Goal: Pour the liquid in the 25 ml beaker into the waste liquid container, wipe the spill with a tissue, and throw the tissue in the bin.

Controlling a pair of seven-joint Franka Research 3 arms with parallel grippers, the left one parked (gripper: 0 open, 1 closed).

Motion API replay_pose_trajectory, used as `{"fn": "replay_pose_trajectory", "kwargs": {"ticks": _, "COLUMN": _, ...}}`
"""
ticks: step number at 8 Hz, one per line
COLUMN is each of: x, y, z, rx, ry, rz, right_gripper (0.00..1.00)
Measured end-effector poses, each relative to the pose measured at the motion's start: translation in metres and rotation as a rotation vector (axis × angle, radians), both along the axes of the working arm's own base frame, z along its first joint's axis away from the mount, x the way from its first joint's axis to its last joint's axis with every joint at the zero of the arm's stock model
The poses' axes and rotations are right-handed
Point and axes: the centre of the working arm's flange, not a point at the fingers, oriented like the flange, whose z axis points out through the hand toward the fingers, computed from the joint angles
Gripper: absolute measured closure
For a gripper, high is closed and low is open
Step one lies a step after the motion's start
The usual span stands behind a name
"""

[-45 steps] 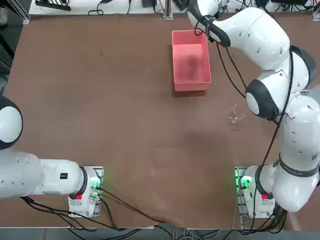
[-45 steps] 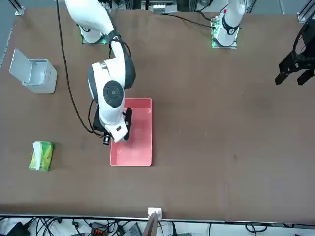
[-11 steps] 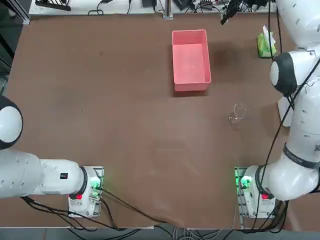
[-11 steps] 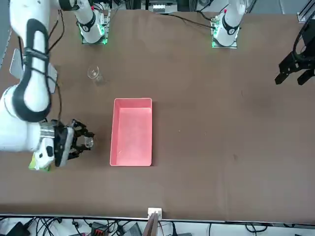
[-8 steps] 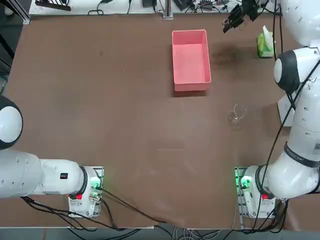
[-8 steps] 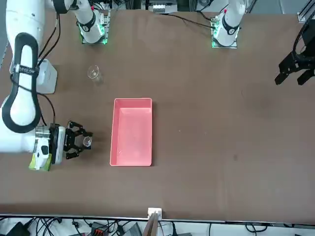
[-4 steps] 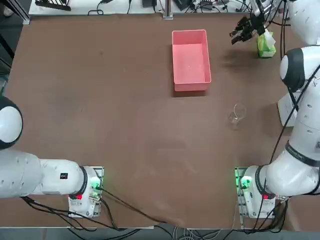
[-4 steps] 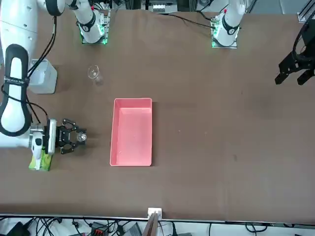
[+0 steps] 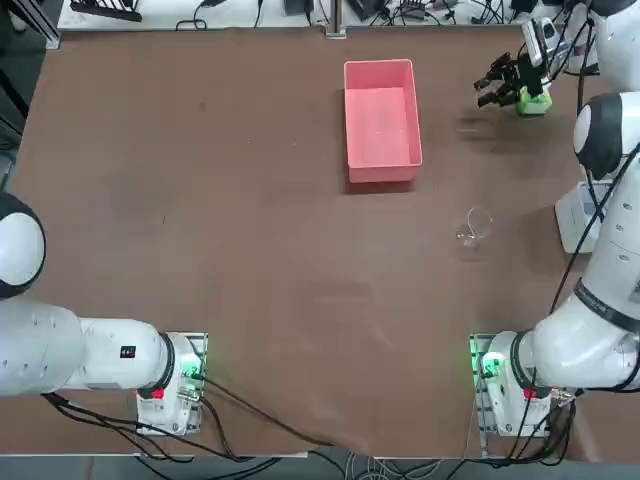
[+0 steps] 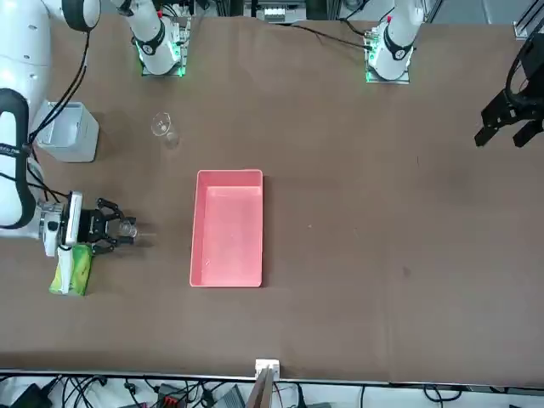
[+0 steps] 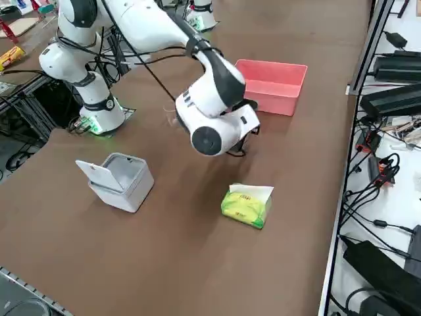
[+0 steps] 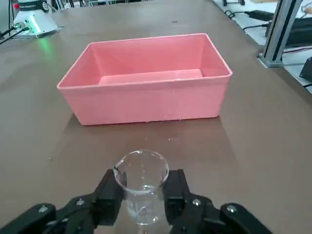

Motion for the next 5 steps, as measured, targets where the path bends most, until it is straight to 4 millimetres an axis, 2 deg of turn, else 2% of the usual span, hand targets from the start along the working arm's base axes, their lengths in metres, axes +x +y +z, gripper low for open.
{"fn": "replay_pose_trajectory", "kwargs": {"ticks": 3, "x": -0.022, "y": -0.014, "z": -0.045, "rx": 0.057, "ry": -0.033, "rz": -0.014, "right_gripper": 0.52}}
{"fn": "replay_pose_trajectory", "kwargs": {"ticks": 5, "x": -0.031, "y": -0.026, "z": -0.066, "rx": 0.065, "ry": -0.038, "rz": -0.019, "right_gripper": 0.52}}
